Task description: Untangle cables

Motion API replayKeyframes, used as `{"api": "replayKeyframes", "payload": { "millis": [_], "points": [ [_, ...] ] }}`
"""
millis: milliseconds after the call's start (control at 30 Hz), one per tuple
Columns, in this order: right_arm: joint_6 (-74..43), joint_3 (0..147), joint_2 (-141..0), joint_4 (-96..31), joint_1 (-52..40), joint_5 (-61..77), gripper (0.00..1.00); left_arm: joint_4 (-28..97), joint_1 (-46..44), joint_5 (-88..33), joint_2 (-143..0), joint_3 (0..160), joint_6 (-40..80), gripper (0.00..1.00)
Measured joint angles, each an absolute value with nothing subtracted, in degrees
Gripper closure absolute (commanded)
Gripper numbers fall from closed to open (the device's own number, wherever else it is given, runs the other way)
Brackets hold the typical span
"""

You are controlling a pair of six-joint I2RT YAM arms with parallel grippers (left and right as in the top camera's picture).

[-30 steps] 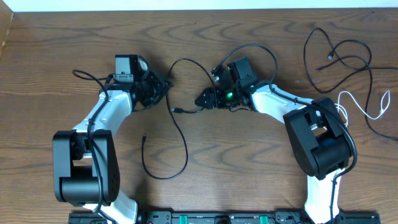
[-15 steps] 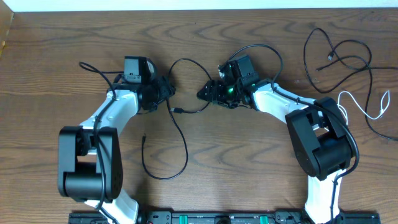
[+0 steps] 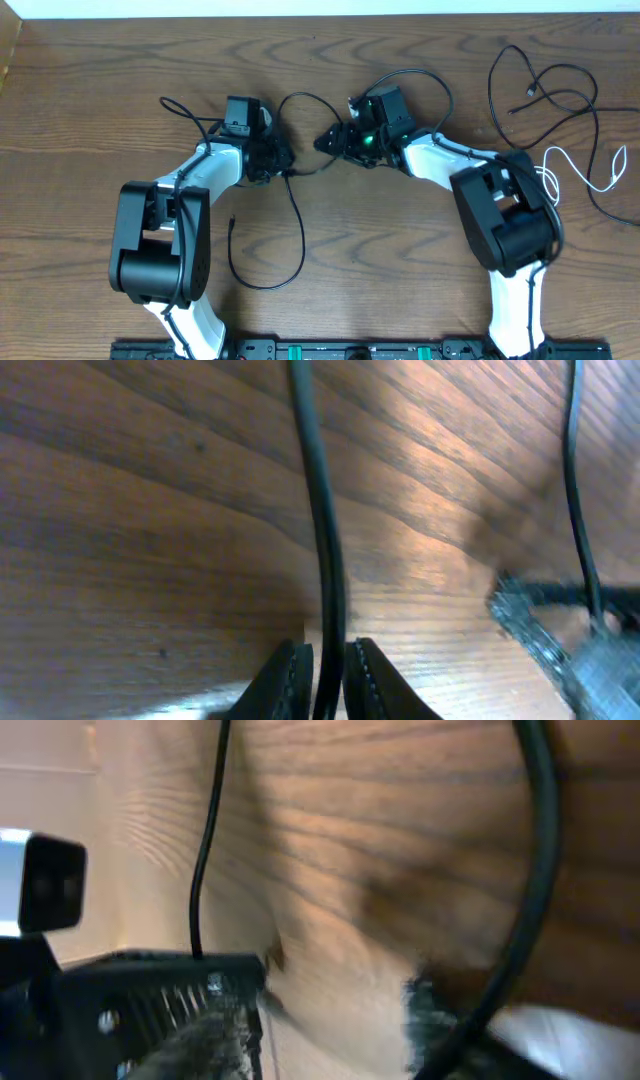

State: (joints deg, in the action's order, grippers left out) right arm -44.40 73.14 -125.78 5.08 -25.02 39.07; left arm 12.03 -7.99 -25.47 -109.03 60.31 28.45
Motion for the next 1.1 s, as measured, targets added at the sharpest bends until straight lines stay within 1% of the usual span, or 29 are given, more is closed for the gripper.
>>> {"api": "replayKeyframes", "payload": {
  "millis": [33,67,233,300,433,500,533,567,633,733,900,1000,1100],
  "points": [
    [-44.7,73.2,-126.7,6.4,-24.7,39.8,0.94,12.0,-8.0,-26.1,-109.0,60.3,28.4,0.86],
    [-44.7,73.2,-128.2,7.8,-24.3,41.7,0.99,12.0,-8.0,-27.1,-109.0,60.3,28.4,0.86],
    [-43.5,73.0,-130.0,9.0,-22.2,47.1,0.99,11.9,-7.9,-34.9,-109.0,60.3,27.3,0.86],
    [-42.4,72.8,-130.5,9.9,-21.6,49.0,0.99,11.5,-7.9,-39.8,-109.0,60.3,26.9,0.87],
    [-37.8,72.4,-130.9,10.5,-21.1,55.8,0.99,8.9,-7.9,-47.0,-109.0,60.3,27.2,0.87],
    [-35.1,72.2,-131.3,10.5,-21.1,59.5,0.94,6.3,-7.9,-49.1,-109.0,60.3,28.8,0.87],
    [-33.6,72.1,-131.5,10.5,-21.3,61.8,0.87,5.0,-7.9,-49.7,-109.0,60.3,29.8,0.87],
    [-32.4,72.1,-131.6,10.6,-21.3,63.3,0.84,3.0,-7.9,-50.3,-109.0,60.3,31.2,0.87],
    [-30.6,71.8,-131.7,11.0,-21.5,65.8,0.84,0.1,-7.9,-51.1,-109.0,60.3,33.3,0.87],
    [-28.8,71.5,-131.8,12.6,-21.6,69.1,0.81,-3.0,-7.9,-51.4,-109.0,60.3,36.4,0.87],
    [-26.5,71.5,-131.9,15.7,-21.6,75.5,0.8,-2.9,-7.9,-51.3,-109.0,60.3,39.0,0.88],
    [-26.2,71.5,-131.9,15.7,-21.5,76.8,0.78,-2.9,-7.9,-52.4,-109.0,60.3,39.2,0.89],
    [-26.0,71.5,-131.9,15.5,-21.2,77.5,0.78,-2.9,-7.9,-54.2,-109.0,60.3,39.2,0.9]
  ]
}}
